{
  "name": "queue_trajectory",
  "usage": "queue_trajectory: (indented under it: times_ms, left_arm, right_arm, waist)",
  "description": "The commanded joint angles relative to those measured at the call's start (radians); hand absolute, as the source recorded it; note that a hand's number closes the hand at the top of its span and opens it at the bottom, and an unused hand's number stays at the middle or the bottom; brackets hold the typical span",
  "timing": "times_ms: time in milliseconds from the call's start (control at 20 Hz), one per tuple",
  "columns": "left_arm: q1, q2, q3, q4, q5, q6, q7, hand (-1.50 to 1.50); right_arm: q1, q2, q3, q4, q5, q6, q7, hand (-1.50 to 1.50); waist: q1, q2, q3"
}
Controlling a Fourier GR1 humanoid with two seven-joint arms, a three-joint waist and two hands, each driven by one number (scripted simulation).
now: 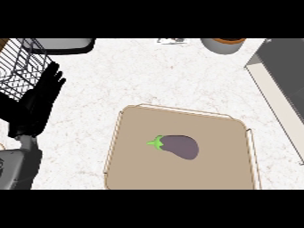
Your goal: Pick the sweet potato from the tray and place it in the tiered shelf
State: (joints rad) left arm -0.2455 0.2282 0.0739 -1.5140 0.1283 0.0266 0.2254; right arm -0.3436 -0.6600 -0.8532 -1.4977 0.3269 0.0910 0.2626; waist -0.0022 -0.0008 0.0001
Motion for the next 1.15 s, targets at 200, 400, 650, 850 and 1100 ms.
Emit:
queue_trajectory:
  times_ms: [200,400,650,850,1100]
  left_arm:
    - [-0.011,-0.006,0.005,-0.008,-0.017,0.018,0.017,0.00]
    - [-0.036,-0.011,0.017,0.051,-0.020,0.012,-0.018,0.00]
    - [0.028,0.007,0.022,0.006,-0.014,-0.018,-0.028,0.00]
    - [0.046,0.007,0.042,-0.002,0.018,-0.034,-0.019,0.00]
    - [0.046,-0.013,0.022,-0.015,0.011,-0.039,-0.019,0.00]
  right_arm:
    - [0.099,-0.165,-0.200,0.126,-0.274,0.292,0.064,-1.50]
    - [0.213,-0.209,-0.328,0.149,-0.364,0.412,0.022,-1.50]
    - [0.286,-0.299,-0.489,0.289,-0.514,0.584,-0.046,-1.50]
    - [0.444,-0.296,-0.581,0.301,-0.517,0.745,-0.230,-1.50]
    - [0.520,-0.213,-0.579,0.272,-0.438,0.772,-0.431,-1.50]
  waist:
    - [-0.015,-0.003,0.000]
    - [-0.023,-0.002,0.000]
    - [-0.017,-0.003,0.000]
    - [-0.027,-0.005,0.000]
    - [-0.011,-0.001,0.001]
